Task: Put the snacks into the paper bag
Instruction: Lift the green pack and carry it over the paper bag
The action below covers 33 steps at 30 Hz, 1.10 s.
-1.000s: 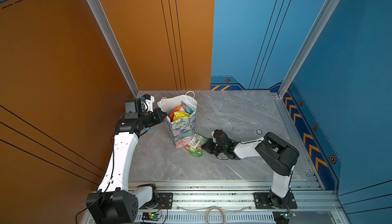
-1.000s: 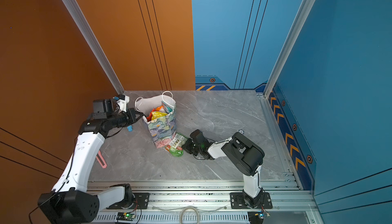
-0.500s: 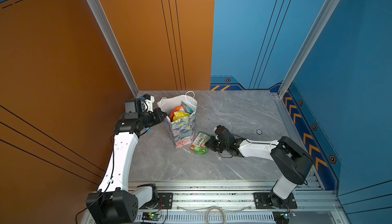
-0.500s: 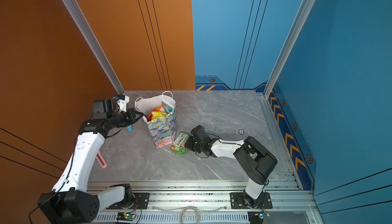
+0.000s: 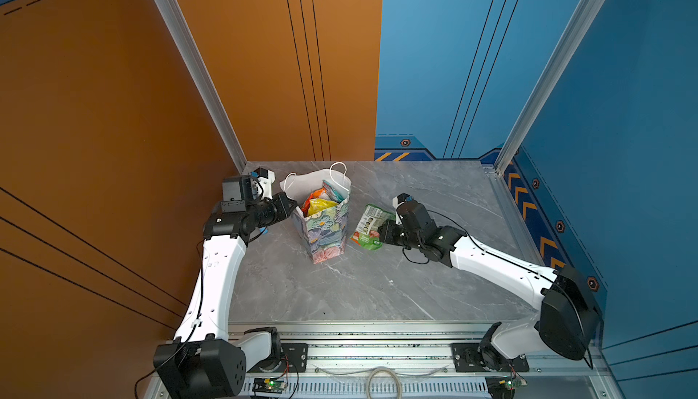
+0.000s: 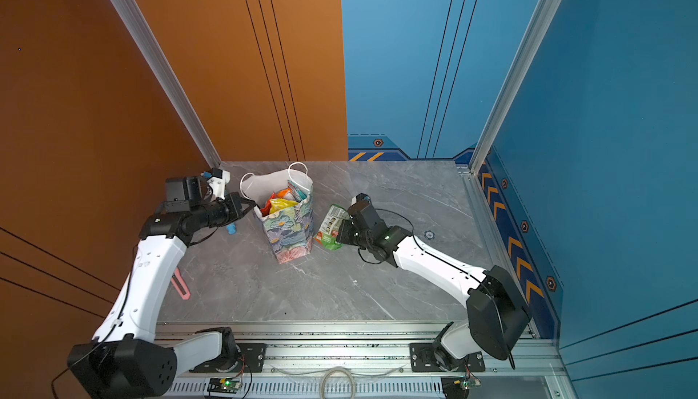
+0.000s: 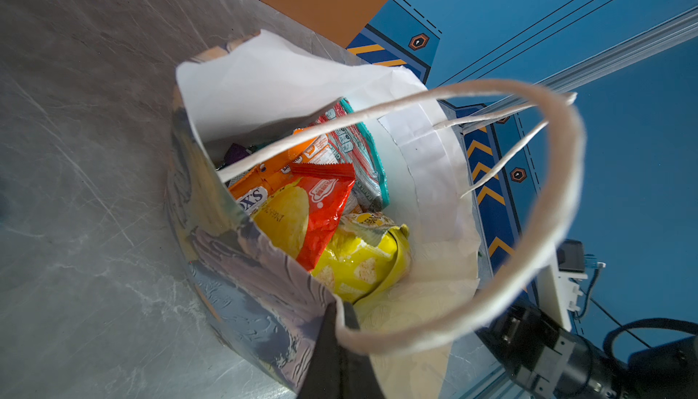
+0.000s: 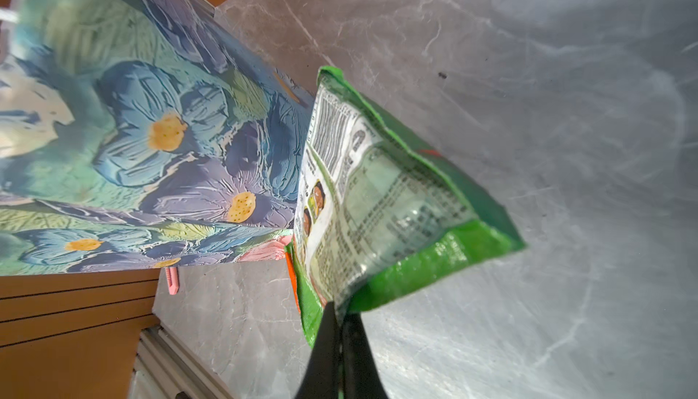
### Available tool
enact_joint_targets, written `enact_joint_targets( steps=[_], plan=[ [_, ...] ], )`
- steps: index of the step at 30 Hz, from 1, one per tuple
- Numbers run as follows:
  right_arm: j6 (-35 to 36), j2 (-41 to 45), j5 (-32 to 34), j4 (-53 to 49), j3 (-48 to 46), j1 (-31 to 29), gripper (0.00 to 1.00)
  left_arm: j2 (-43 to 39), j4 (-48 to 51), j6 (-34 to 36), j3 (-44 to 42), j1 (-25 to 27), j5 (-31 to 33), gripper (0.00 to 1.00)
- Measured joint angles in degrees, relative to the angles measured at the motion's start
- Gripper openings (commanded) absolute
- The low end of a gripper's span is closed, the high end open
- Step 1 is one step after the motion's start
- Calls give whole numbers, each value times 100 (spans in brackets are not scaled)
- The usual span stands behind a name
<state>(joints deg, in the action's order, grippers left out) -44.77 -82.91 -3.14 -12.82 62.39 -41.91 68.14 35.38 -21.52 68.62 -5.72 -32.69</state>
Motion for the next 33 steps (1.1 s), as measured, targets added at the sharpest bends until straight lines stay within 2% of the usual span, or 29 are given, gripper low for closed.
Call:
enact_joint_targets(
  steps=[8, 13, 28, 33],
  plan=[
    [697, 223, 133, -485, 1165, 313, 0, 0, 0, 0, 0, 0, 0, 0],
    [866, 157, 35, -503, 1847, 302, 0, 0, 0, 0, 0, 0, 0, 0],
    [1200, -975, -522, -481, 3582, -411, 0, 0, -2, 0, 0, 0, 0, 0],
    [1366, -1510, -732, -682, 4461, -494, 0, 2, -2, 0, 0, 0, 0, 0]
  ],
)
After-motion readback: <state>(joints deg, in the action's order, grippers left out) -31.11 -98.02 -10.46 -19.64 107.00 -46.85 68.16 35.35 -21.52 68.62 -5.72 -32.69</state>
